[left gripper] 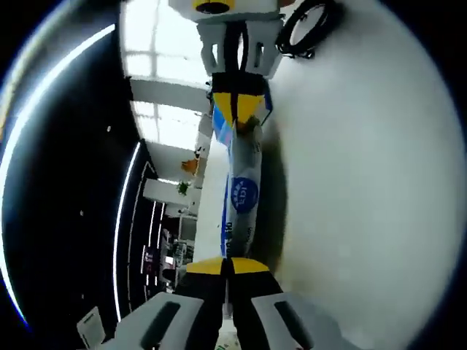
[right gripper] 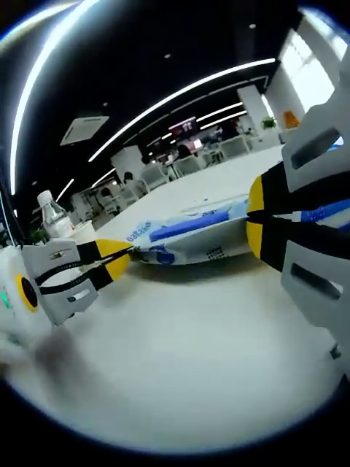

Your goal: Arrange the tabletop items into an orderly group along one side of the table until the central work area is clear of visible clutter.

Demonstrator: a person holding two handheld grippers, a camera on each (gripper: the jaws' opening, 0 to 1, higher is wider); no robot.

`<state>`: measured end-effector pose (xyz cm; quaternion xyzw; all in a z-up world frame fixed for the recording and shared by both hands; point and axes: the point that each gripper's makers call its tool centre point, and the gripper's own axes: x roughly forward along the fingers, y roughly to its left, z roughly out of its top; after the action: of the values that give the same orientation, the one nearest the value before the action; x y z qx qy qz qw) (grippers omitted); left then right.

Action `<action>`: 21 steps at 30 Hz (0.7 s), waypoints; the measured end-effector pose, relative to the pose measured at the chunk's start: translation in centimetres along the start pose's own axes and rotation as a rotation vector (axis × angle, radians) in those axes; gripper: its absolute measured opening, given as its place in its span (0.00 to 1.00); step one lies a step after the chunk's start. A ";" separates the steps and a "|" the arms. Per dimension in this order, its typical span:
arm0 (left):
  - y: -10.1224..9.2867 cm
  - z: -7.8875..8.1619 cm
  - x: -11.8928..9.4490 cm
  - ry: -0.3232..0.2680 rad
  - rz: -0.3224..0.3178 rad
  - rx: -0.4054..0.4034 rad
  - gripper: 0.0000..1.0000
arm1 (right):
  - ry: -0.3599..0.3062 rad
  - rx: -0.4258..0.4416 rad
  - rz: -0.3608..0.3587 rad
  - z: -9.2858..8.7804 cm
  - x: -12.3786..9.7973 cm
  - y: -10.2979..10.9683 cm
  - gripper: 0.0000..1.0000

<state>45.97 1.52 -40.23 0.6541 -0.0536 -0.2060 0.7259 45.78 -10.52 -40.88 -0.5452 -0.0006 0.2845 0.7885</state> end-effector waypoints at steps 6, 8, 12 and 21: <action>-0.5 0.6 -1.1 -0.005 0.006 0.066 0.00 | -0.006 0.030 -0.027 0.2 -1.0 -0.2 0.00; -0.5 0.7 -1.5 -0.008 0.014 0.081 0.00 | -0.006 -0.002 -0.039 0.5 -1.3 -0.2 0.00; -0.2 0.7 -2.1 -0.004 0.003 0.059 0.00 | -0.008 -0.029 -0.045 1.2 -1.8 -0.2 0.00; -1.1 0.6 -2.9 -0.024 -0.025 0.050 0.00 | -0.009 -0.026 -0.033 1.6 -2.3 0.3 0.00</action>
<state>42.87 1.92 -40.64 0.6703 -0.0592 -0.2213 0.7058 43.19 -10.12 -39.79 -0.5542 -0.0168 0.2736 0.7859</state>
